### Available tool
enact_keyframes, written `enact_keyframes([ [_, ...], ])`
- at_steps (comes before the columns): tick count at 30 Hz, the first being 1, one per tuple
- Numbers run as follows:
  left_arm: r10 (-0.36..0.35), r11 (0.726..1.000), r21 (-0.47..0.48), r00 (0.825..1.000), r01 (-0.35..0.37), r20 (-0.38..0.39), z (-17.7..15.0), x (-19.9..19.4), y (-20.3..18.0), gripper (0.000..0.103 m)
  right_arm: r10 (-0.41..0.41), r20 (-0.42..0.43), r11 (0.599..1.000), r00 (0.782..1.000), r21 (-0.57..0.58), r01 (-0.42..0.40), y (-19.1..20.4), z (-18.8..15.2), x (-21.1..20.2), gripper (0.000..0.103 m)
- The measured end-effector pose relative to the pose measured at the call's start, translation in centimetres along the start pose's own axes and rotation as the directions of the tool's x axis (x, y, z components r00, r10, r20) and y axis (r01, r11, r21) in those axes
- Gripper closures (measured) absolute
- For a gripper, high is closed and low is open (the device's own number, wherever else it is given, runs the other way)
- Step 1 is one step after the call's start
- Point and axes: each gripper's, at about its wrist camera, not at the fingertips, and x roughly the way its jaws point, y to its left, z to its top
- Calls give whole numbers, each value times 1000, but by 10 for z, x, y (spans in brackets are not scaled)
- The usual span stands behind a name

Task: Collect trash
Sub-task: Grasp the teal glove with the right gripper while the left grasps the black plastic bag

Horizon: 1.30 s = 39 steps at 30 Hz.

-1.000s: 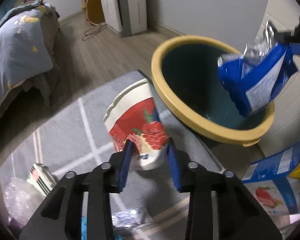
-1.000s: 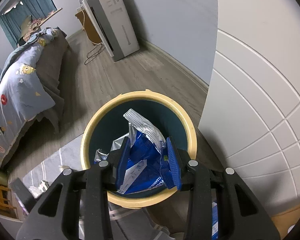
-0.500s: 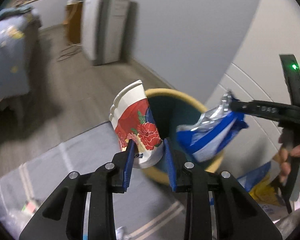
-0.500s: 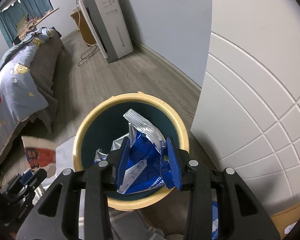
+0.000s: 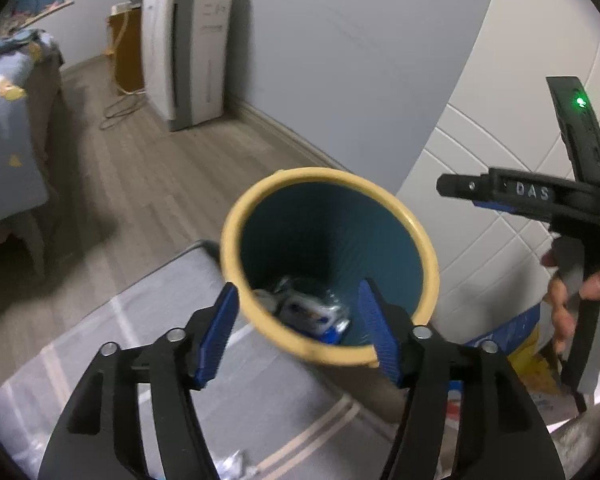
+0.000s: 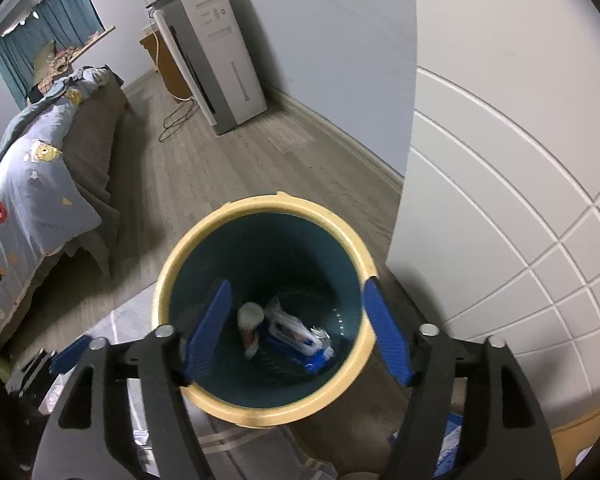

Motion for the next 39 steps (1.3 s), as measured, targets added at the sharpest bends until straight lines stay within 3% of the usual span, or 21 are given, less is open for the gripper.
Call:
enact_keyframes([
  [5, 92, 995, -34, 995, -91, 49, -18, -53, 20, 13, 54, 31, 995, 998, -90, -51, 40, -12, -21, 14],
  [8, 187, 982, -44, 980, -184, 72, -36, -92, 34, 10, 92, 35, 978, 995, -192, -84, 74, -29, -34, 7],
  [12, 345, 936, -102, 935, -337, 81, -66, -137, 64, 8, 160, 3, 950, 987, -271, -153, 116, -55, -46, 5],
  [18, 506, 840, -248, 862, -483, 33, -113, -191, 114, 6, 207, -27, 912, 978, -355, -203, 163, -95, -55, 5],
  [19, 515, 830, -266, 857, -490, 27, -122, -198, 118, 6, 208, -38, 910, 977, -359, -208, 167, -102, -53, 5],
  [24, 517, 802, -343, 856, -490, -16, -171, -213, 146, 6, 196, -150, 892, 969, -384, -240, 193, -144, -29, 5],
  [26, 509, 794, -362, 860, -489, -45, -181, -211, 156, 6, 219, -196, 872, 956, -399, -282, 209, -161, -23, 5],
  [30, 535, 758, -396, 841, -519, -79, -202, -215, 178, 6, 264, -277, 811, 924, -454, -368, 244, -191, -17, 6],
  [32, 530, 743, -430, 843, -512, -88, -207, -218, 190, 6, 260, -295, 790, 919, -482, -378, 256, -199, -15, 12],
  [35, 536, 739, -433, 840, -516, -87, -211, -220, 196, 6, 195, -293, 822, 936, -472, -319, 254, -201, -3, 17],
  [37, 524, 755, -410, 847, -511, -92, -211, -214, 194, 6, 160, -319, 853, 934, -432, -294, 245, -199, 12, 22],
  [39, 492, 774, -400, 864, -490, -106, -213, -202, 188, 6, 125, -352, 872, 928, -406, -272, 235, -201, 26, 34],
])
